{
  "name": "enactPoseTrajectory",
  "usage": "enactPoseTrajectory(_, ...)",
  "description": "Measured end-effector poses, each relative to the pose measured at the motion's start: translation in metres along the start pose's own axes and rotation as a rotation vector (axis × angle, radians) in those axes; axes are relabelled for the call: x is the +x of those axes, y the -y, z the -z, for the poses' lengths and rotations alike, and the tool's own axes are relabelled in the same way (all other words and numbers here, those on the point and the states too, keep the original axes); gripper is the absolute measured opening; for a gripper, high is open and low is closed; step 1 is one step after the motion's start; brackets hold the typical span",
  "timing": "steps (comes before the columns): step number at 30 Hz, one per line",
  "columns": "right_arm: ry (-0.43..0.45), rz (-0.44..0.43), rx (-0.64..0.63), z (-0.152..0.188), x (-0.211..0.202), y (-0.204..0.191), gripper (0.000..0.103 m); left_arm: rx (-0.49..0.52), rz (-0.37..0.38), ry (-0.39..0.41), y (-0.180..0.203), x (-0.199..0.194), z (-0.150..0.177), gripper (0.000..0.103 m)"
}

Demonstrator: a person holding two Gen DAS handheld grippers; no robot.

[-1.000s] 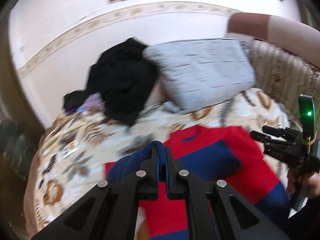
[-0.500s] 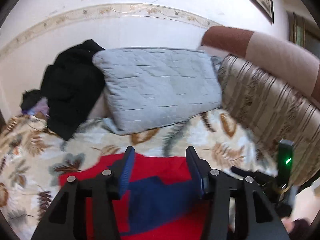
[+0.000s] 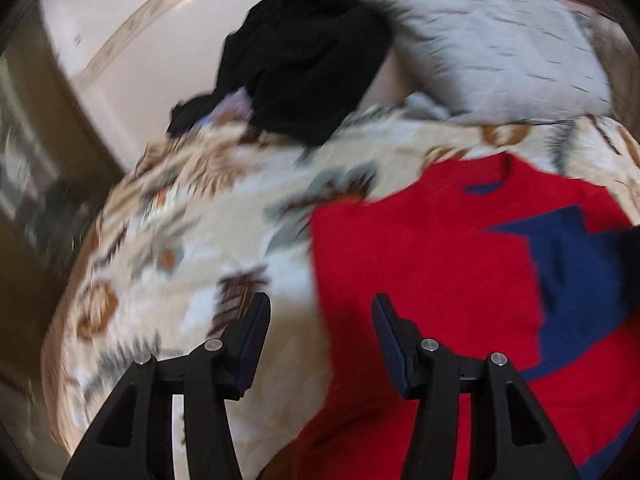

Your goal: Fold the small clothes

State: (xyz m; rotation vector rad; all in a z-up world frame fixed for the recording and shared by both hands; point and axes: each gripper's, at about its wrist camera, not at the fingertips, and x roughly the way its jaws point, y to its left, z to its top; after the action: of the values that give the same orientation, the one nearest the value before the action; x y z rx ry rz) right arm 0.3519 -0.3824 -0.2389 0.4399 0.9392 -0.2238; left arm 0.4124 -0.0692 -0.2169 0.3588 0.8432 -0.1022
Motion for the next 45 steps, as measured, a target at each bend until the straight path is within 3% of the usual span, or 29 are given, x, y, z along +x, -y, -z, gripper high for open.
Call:
enactPoseTrajectory(5, -0.041, 0.071, -0.057, 0.008, 0.029, -0.017, 0.057, 0.007, -0.042, -0.025, 0.001, 0.018, 0.019, 0.054)
enactPoseTrajectory(9, -0.033, 0.140, -0.135, 0.010, 0.037, -0.035, 0.029, -0.034, -0.055, -0.003, -0.008, 0.020, 0.022, 0.054)
enactPoseTrajectory(11, 0.000, 0.166, -0.150, 0.009, 0.032, -0.039, 0.020, -0.063, -0.048, 0.022, -0.012, 0.016, 0.018, 0.054)
enactPoseTrajectory(13, 0.044, 0.192, -0.158, 0.006, 0.025, -0.041, 0.018, -0.098, -0.030, 0.052, -0.017, 0.012, 0.015, 0.054)
enactPoseTrajectory(15, 0.084, 0.202, -0.155, 0.003, 0.019, -0.042, 0.017, -0.114, 0.004, 0.031, -0.016, 0.018, 0.014, 0.059)
enactPoseTrajectory(18, 0.052, 0.228, -0.141, 0.003, 0.034, -0.036, 0.017, -0.095, -0.011, -0.060, -0.007, 0.048, 0.022, 0.064)
enactPoseTrajectory(23, 0.045, 0.222, -0.156, 0.005, 0.036, -0.036, 0.019, -0.105, -0.017, 0.001, -0.009, 0.029, 0.021, 0.064)
enactPoseTrajectory(32, 0.168, 0.104, -0.147, 0.014, -0.034, -0.043, 0.022, -0.060, -0.024, 0.070, -0.022, -0.030, 0.034, 0.068)
enactPoseTrajectory(34, 0.171, 0.080, -0.150, 0.019, -0.046, -0.041, 0.026, -0.064, -0.026, 0.118, -0.029, -0.049, 0.045, 0.073)
enactPoseTrajectory(38, 0.206, 0.058, -0.198, 0.040, -0.075, -0.042, 0.027, -0.087, -0.003, 0.162, -0.035, -0.078, 0.070, 0.074)
enactPoseTrajectory(45, 0.230, 0.028, -0.222, 0.094, -0.117, -0.027, 0.027, -0.060, 0.015, 0.174, -0.028, -0.118, 0.123, 0.081)
